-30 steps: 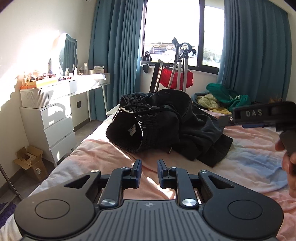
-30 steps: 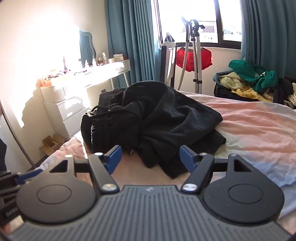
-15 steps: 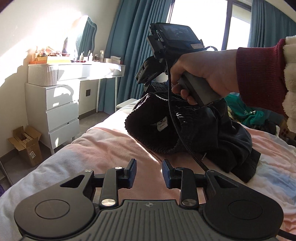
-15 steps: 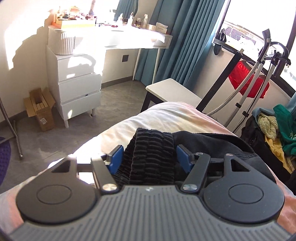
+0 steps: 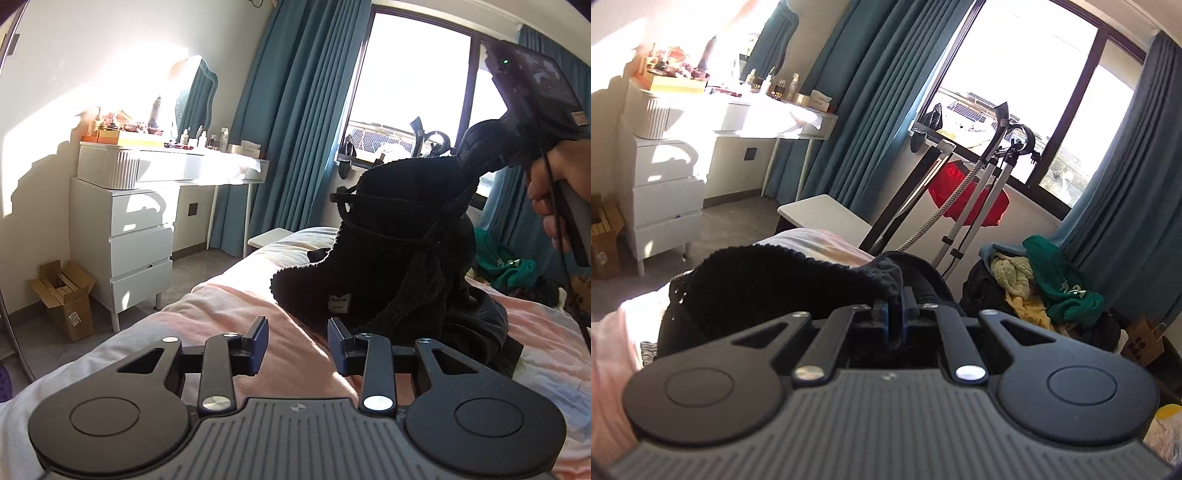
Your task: Fold clothes
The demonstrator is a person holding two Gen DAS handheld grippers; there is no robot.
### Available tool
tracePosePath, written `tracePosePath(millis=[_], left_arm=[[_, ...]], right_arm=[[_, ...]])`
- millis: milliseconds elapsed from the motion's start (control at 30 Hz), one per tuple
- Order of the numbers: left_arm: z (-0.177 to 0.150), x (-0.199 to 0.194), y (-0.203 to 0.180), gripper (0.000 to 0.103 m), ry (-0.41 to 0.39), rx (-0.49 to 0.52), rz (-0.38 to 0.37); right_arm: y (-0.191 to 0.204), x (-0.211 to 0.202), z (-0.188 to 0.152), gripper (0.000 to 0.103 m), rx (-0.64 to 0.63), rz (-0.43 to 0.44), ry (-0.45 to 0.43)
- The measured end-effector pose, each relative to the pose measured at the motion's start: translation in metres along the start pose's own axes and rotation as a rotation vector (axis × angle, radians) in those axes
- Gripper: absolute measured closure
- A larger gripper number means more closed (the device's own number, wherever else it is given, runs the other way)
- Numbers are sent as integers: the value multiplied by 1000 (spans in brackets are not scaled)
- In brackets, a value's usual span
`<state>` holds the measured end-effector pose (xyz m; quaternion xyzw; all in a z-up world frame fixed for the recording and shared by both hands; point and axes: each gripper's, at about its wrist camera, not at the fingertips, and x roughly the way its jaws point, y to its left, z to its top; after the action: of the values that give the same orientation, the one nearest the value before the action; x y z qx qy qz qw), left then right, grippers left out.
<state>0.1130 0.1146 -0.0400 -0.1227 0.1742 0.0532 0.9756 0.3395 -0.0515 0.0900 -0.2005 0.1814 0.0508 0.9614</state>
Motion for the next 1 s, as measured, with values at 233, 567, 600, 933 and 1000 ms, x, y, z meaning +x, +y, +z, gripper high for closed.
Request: tracePosePath(millis=[233, 567, 600, 933, 1000], left_arm=[[5, -32, -4, 64, 18, -89, -116], [-16, -56, -11, 59, 138, -107, -117], [-17, -57, -14, 59, 144, -98, -105], [-27, -43, -13, 42, 182, -170, -21], [-27, -42, -18, 41, 173, -144, -3]], right_arm=[[-93, -129, -111, 94, 298, 16, 54], [-107, -157, -307, 92, 806, 216, 397], [-109, -158, -312, 92, 867, 235, 389], [-148, -193, -328, 84, 1143, 450, 291], [-158, -198, -327, 58, 1190, 477, 241]])
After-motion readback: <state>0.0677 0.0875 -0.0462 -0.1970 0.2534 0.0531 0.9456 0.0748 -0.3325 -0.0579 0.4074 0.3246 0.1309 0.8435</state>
